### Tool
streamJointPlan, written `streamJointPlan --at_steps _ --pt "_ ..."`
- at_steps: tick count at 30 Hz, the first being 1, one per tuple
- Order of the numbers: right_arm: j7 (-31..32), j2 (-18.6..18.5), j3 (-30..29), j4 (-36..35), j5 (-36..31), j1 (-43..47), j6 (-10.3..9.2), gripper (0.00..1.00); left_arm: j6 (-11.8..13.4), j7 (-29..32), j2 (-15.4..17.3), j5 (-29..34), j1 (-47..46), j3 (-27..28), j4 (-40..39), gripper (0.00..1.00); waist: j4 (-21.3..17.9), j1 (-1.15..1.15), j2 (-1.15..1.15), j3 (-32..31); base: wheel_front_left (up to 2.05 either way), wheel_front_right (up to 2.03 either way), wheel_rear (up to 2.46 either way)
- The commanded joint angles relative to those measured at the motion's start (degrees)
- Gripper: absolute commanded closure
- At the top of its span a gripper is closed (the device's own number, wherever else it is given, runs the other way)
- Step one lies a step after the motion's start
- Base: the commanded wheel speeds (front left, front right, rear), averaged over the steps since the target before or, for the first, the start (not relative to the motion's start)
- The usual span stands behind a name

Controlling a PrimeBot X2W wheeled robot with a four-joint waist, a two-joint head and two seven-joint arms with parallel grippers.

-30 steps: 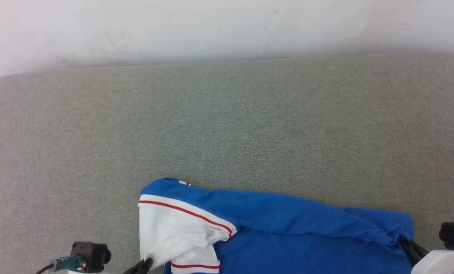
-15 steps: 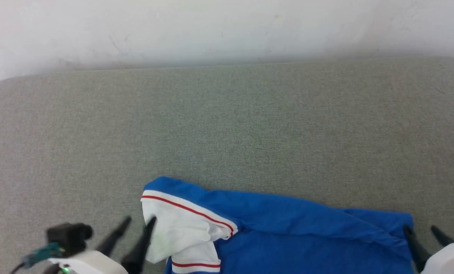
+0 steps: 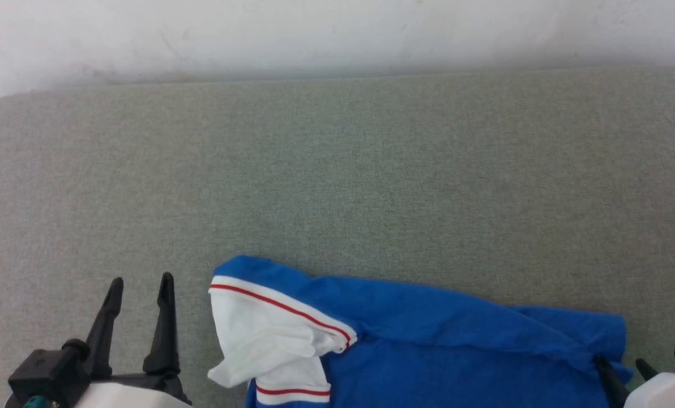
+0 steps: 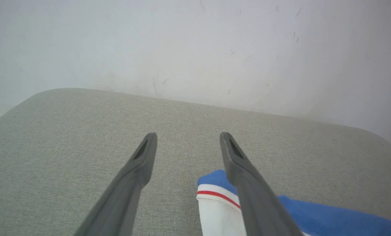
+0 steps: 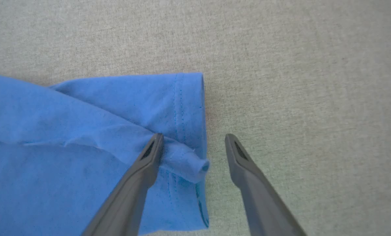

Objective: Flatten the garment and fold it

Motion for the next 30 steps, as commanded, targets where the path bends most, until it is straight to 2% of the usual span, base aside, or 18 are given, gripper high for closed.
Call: streamJointPlan --at_steps 1,8,10,13,19,30 --pt "-0.13 0.24 0.1 0.72 -0.29 -0.44 -0.05 0.0 0.17 -0.33 -0.05 0.61 0.38 -0.03 -0.01 0.0 0.56 -0.01 0.0 0.58 0.0 0.0 0.0" --pt "1.28 0.74 0.54 6.28 -0.04 -1.24 -0.05 0.0 -0.13 0.66 0.55 1.07 -0.45 -0.79 0.47 0.0 1.86 -0.01 0.0 1.47 0.0 0.0 0.0" --pt "2.27 0.98 0.65 6.83 1.25 -1.41 -0.05 1.0 -0.14 0.87 0.54 1.01 -0.59 -0.91 0.5 0.0 2.03 -0.01 0.0 1.47 0.0 0.0 0.0" --pt "3.26 1.23 0.69 6.69 3.02 -1.8 -0.05 1.0 -0.11 0.99 0.46 0.94 -0.7 -1.01 0.77 0.0 2.0 -0.01 0.0 1.29 0.0 0.0 0.0" --pt "2.13 1.03 -1.34 4.48 2.31 -3.73 -0.05 1.0 -0.02 1.07 0.6 1.21 -0.78 -1.26 1.62 0.0 1.39 -0.01 0.0 0.15 0.0 0.0 0.0" --pt "1.03 -6.74 -13.04 3.48 -4.08 -6.71 -0.05 1.0 -0.16 1.67 0.83 1.88 -0.4 -2.79 2.84 0.0 1.37 -0.01 0.0 -2.14 0.0 0.0 0.0"
